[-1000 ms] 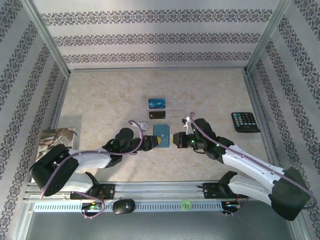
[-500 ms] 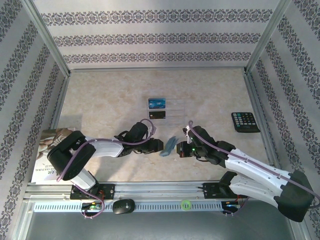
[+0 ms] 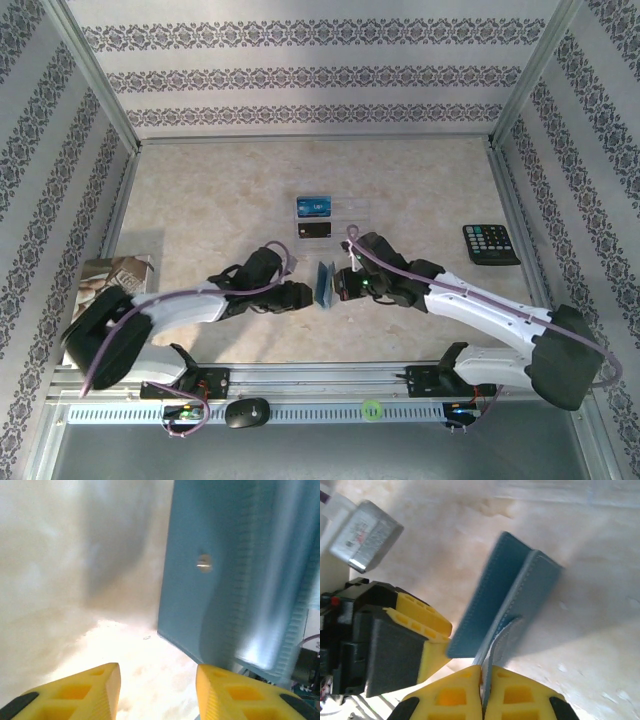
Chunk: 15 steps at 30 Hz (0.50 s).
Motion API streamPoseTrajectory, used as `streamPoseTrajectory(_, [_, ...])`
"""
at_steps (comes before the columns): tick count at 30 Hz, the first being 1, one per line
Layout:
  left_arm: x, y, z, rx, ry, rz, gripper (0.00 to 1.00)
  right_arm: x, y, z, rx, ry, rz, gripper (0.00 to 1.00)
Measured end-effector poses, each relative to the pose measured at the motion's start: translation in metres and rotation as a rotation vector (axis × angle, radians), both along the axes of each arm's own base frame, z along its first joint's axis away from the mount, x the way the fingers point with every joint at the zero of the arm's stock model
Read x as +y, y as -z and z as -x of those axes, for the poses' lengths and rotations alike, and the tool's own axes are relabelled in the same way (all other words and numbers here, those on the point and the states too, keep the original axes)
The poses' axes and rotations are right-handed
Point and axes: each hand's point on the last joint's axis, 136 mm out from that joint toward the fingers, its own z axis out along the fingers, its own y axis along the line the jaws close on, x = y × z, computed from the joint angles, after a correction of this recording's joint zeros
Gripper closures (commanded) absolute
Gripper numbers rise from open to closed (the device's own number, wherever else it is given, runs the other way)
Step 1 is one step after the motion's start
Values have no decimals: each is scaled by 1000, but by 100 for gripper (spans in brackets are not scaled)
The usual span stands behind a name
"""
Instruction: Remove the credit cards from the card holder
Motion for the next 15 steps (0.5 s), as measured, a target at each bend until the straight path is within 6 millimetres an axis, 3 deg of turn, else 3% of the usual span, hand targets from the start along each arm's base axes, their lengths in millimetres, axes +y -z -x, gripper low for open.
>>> streamPoseTrajectory(4, [22,-39,-14,-164,-80,-12,52,22,-14,-8,-27,-42,-26,100])
streamPoseTrajectory(9, [34,-41,-20,-224,-111,-69,52,22,-4,-9,-12,-42,-4,100])
streamPoseTrajectory(12, [36,-34,-22,-225,-105,-100,52,7,9,-7,-4,-3,24,100])
streamPoseTrajectory(15, [37,-24,-22,-215,-93,-130,52,-29,30,-9,15,103,78,100])
